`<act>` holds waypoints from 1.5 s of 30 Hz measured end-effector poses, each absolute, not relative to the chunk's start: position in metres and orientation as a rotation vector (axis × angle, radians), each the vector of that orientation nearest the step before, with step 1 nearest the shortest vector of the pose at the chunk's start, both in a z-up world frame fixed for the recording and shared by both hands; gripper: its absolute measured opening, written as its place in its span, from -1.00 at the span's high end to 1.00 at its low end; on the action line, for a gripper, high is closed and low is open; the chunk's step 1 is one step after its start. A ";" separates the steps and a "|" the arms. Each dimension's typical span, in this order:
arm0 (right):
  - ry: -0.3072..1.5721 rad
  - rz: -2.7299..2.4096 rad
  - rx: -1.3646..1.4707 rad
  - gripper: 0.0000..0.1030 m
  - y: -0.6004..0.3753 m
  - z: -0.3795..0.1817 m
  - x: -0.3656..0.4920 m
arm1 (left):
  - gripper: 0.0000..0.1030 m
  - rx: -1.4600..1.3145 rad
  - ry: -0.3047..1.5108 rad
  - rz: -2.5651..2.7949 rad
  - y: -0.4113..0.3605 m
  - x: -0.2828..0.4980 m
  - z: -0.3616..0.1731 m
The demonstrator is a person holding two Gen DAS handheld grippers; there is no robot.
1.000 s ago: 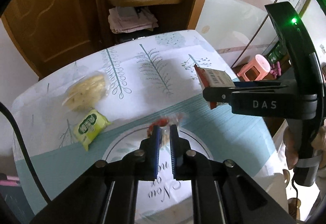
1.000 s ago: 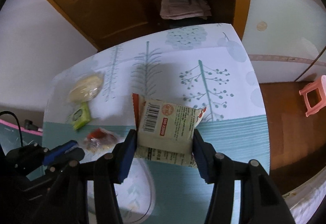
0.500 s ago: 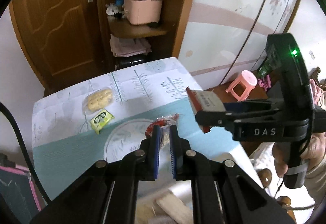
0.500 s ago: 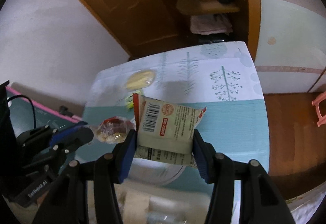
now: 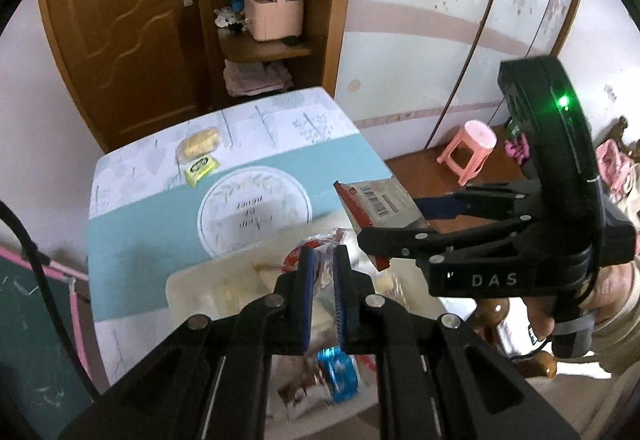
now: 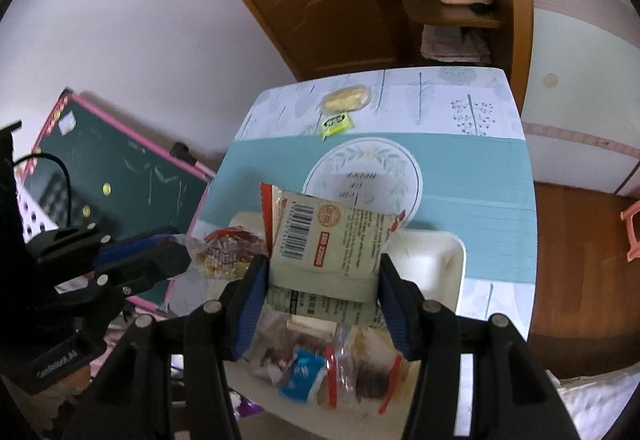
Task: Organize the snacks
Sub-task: 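Carry both packs over the white tray and release them inside, then move both grippers back over the yellow cake and green pack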
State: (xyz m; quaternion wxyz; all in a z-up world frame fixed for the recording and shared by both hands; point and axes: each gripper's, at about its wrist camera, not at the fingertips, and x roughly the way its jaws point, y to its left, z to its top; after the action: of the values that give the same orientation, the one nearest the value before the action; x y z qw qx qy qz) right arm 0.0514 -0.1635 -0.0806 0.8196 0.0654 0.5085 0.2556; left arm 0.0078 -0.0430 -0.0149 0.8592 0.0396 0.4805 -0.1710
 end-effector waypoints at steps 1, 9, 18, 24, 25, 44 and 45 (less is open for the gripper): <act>1.086 0.545 0.118 -0.06 -0.162 -0.082 0.044 | 0.86 0.092 1.014 -0.352 -0.045 0.003 -0.017; 1.144 0.502 0.018 -0.39 -0.158 -0.104 0.005 | 0.46 0.138 1.101 -0.227 -0.048 -0.020 -0.043; 1.149 0.426 -0.020 -0.47 -0.170 -0.110 -0.011 | -0.50 0.143 1.158 -0.152 -0.052 -0.042 -0.068; 1.133 0.431 -0.025 -0.48 -0.170 -0.106 -0.018 | -0.50 0.161 1.170 -0.142 -0.061 -0.048 -0.070; 1.134 0.434 -0.030 -0.48 -0.169 -0.105 -0.019 | -0.50 0.160 1.169 -0.135 -0.061 -0.048 -0.069; 1.124 0.426 -0.044 -0.48 -0.167 -0.100 -0.026 | -0.50 0.121 1.205 -0.131 -0.055 -0.050 -0.074; 1.128 0.424 -0.044 -0.48 -0.167 -0.100 -0.025 | -0.50 0.119 1.208 -0.131 -0.053 -0.049 -0.075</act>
State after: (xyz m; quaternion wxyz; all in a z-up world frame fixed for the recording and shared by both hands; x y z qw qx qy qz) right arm -0.0255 -0.1665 -0.1004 0.8238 -0.0206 0.5303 0.1996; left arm -0.0491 -0.0532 -0.0751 0.8193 0.0557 0.5673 -0.0617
